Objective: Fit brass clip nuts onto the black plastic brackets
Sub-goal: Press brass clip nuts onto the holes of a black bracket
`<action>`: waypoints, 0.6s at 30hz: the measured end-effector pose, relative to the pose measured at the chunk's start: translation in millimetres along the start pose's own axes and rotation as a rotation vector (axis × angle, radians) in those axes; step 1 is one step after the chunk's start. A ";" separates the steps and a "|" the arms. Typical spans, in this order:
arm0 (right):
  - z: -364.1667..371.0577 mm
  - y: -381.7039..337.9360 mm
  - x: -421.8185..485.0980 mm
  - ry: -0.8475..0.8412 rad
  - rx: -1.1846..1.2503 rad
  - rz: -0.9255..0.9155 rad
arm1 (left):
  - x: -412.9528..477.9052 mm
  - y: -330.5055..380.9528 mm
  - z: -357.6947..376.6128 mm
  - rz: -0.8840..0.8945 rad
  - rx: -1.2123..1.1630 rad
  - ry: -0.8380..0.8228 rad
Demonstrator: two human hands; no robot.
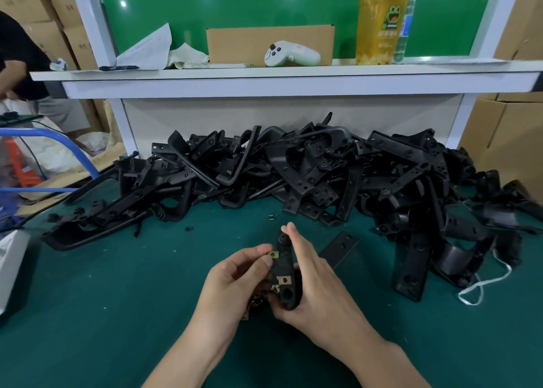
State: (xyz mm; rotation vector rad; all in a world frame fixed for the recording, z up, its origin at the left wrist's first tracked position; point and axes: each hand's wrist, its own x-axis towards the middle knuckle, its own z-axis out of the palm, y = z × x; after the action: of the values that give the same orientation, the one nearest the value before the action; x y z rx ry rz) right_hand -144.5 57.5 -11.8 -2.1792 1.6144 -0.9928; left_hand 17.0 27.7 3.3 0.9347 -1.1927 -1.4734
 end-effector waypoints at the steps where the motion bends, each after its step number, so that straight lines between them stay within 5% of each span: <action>1: -0.1 -0.2 0.1 -0.002 -0.006 -0.005 | 0.0 0.4 -0.2 0.000 -0.011 0.000; 18: -2.4 -3.6 -1.0 -0.027 -0.099 -0.077 | 1.3 3.9 -5.4 -0.031 -0.064 -0.036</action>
State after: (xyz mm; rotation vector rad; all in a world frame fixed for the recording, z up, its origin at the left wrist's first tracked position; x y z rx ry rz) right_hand -143.5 60.1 -8.4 -2.3258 1.6105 -0.9190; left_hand 22.7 25.1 5.9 0.8904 -1.1551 -1.5502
